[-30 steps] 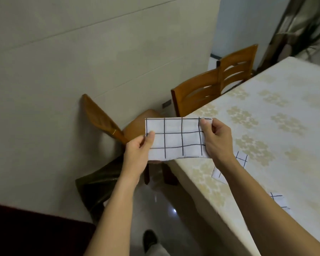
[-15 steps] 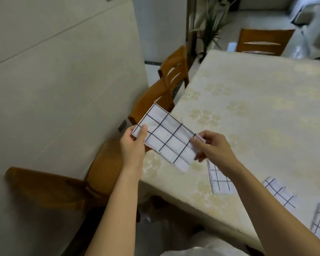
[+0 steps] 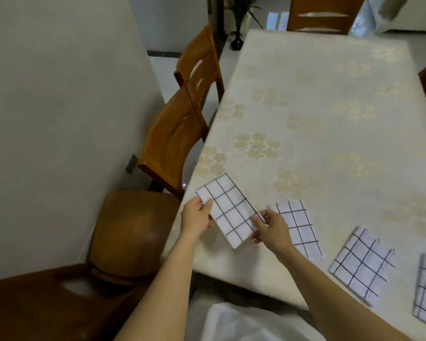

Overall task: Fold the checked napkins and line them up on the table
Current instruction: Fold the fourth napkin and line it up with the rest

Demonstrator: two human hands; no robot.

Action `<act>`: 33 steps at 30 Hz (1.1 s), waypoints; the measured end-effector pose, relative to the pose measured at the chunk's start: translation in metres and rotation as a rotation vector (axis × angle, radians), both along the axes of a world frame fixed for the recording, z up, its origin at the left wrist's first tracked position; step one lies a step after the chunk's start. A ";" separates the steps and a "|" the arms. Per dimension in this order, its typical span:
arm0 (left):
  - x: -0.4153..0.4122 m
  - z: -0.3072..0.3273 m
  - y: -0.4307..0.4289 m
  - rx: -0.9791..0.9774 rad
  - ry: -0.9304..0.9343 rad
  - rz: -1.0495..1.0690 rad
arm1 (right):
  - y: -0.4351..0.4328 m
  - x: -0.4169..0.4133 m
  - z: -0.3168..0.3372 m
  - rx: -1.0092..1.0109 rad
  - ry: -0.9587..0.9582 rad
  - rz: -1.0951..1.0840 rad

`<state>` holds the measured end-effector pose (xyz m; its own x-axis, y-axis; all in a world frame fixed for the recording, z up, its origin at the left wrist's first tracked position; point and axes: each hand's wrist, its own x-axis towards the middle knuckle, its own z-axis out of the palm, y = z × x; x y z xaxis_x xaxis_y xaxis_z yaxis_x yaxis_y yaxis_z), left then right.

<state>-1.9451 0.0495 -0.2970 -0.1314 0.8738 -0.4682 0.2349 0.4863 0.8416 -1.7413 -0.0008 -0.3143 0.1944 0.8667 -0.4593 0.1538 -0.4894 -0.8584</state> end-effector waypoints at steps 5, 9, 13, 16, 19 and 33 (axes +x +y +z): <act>-0.002 -0.046 0.027 -0.078 0.108 -0.248 | -0.025 -0.021 -0.034 -0.128 -0.207 -0.173; -0.008 -0.061 0.030 -0.019 0.197 -0.378 | -0.046 -0.038 -0.048 -0.253 -0.571 -0.175; -0.014 -0.069 0.015 0.189 0.427 -0.634 | -0.058 -0.052 -0.058 -0.061 -1.012 -0.018; -0.002 -0.081 0.008 0.234 0.545 -0.908 | -0.052 -0.060 -0.070 -0.011 -1.014 0.210; 0.007 -0.086 0.010 0.184 0.695 -1.138 | -0.048 -0.069 -0.077 -0.233 -0.970 0.336; 0.000 -0.078 0.032 0.148 0.661 -1.209 | -0.023 -0.053 -0.057 -0.271 -0.578 -0.307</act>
<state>-1.9452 0.0813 -0.3751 0.5760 0.6384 -0.5106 0.8135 -0.3859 0.4352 -1.7946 -0.0237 -0.3715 0.6895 0.6033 -0.4008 0.3688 -0.7687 -0.5226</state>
